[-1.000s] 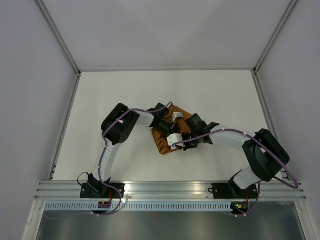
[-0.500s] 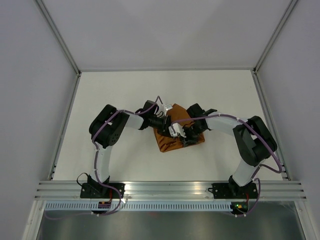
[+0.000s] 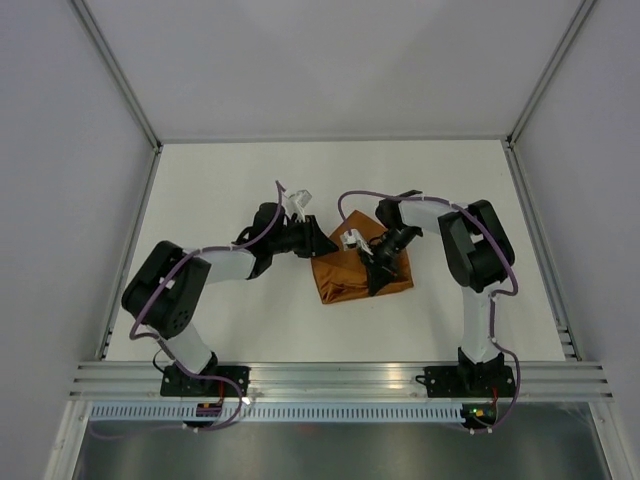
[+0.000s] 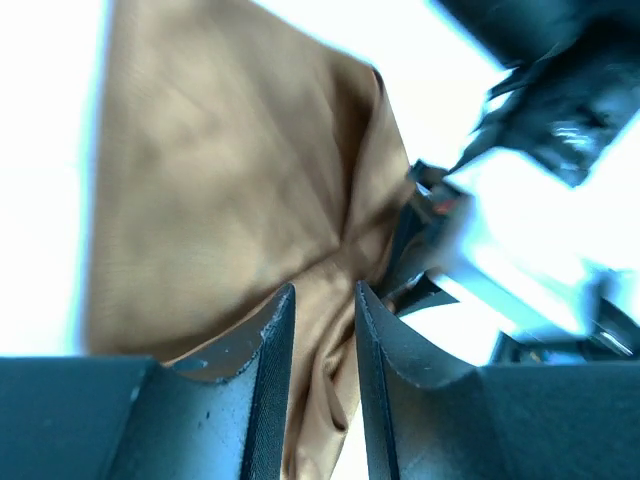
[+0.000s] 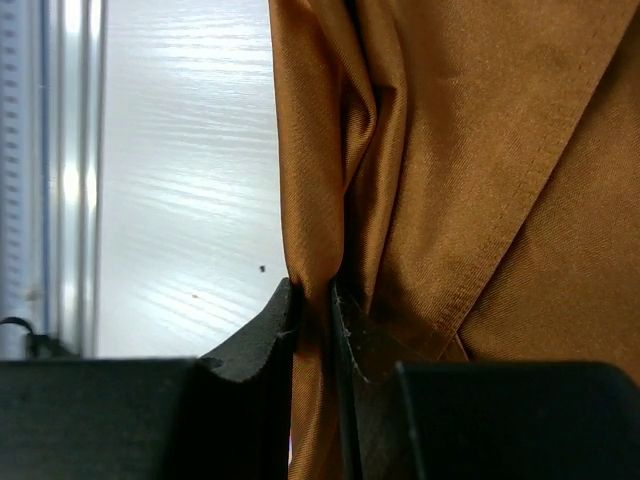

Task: Fold the napkin, place the utensils inside, and roll it up
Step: Roll the napkin at the center of the board.

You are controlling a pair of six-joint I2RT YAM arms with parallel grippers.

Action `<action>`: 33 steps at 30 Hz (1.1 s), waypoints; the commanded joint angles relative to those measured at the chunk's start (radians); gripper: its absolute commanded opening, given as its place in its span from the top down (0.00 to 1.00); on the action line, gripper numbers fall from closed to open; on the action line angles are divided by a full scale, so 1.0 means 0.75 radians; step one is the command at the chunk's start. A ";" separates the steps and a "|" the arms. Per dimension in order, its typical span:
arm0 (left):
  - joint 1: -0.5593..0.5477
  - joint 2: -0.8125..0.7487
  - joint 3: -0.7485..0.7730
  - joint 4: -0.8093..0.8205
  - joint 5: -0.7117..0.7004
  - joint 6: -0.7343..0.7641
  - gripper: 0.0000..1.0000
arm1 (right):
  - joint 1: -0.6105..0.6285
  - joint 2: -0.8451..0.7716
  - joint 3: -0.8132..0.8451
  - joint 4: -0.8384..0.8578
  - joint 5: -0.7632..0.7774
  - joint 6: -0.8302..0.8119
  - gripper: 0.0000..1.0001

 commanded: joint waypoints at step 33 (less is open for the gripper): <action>-0.809 0.001 0.204 -0.384 -0.532 1.045 0.55 | -0.064 0.375 0.162 -0.264 0.131 0.015 0.94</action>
